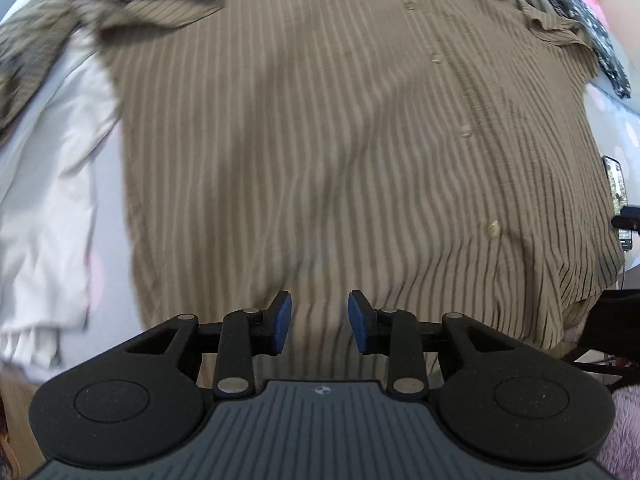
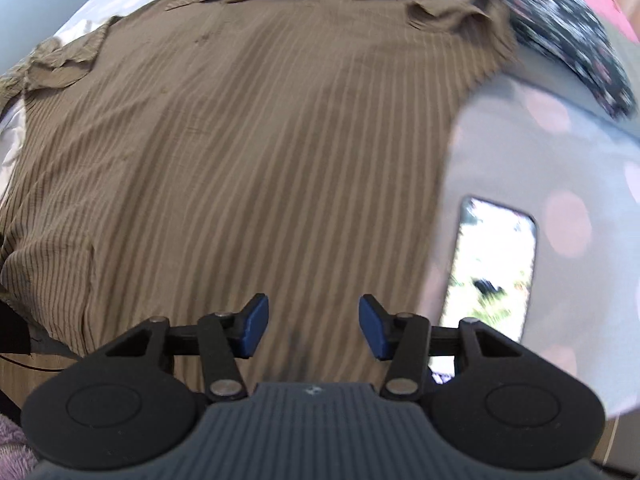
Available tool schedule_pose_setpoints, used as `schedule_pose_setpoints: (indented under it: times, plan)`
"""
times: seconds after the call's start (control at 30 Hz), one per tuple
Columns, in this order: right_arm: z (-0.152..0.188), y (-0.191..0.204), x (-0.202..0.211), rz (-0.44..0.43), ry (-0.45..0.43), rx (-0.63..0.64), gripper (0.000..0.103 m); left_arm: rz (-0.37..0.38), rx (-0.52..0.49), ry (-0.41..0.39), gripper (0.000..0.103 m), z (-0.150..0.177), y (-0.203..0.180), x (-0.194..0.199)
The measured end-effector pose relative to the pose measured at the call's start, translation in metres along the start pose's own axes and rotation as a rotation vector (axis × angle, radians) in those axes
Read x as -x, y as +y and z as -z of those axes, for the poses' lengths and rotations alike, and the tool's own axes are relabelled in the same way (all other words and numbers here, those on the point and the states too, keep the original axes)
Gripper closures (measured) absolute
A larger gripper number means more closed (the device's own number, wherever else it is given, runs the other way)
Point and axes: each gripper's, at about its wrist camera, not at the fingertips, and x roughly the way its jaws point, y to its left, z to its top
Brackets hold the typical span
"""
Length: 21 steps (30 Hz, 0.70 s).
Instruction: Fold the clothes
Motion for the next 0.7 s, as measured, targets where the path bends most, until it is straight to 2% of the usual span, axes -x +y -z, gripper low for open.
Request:
schedule_pose_setpoints:
  times: [0.2,0.37,0.4,0.47,0.53,0.63,0.7]
  plan:
    - [0.029,-0.029,0.005,0.016,0.031,-0.092,0.049,0.025,-0.042,-0.018,0.074,-0.02,-0.023,-0.011]
    - [0.046,-0.026,-0.005,0.0,0.086,-0.059,0.051,0.032,-0.085,-0.035,0.074,-0.027,-0.044,-0.011]
    - [0.049,-0.024,-0.007,-0.003,0.1,-0.046,0.054,0.027,-0.089,-0.032,0.074,-0.028,-0.047,-0.014]
    - [0.052,-0.02,-0.011,0.002,0.129,-0.023,0.089,0.014,-0.087,-0.026,0.074,-0.028,-0.047,-0.016]
    - [0.051,-0.021,-0.009,0.003,0.139,-0.03,0.099,0.005,-0.08,-0.023,0.074,-0.026,-0.046,-0.016]
    - [0.046,-0.028,0.006,-0.02,0.157,-0.069,0.101,0.005,-0.068,-0.025,0.074,-0.025,-0.04,-0.012]
    - [0.043,-0.031,0.017,0.005,0.195,-0.062,0.102,0.007,-0.066,-0.025,0.074,-0.024,-0.037,-0.012]
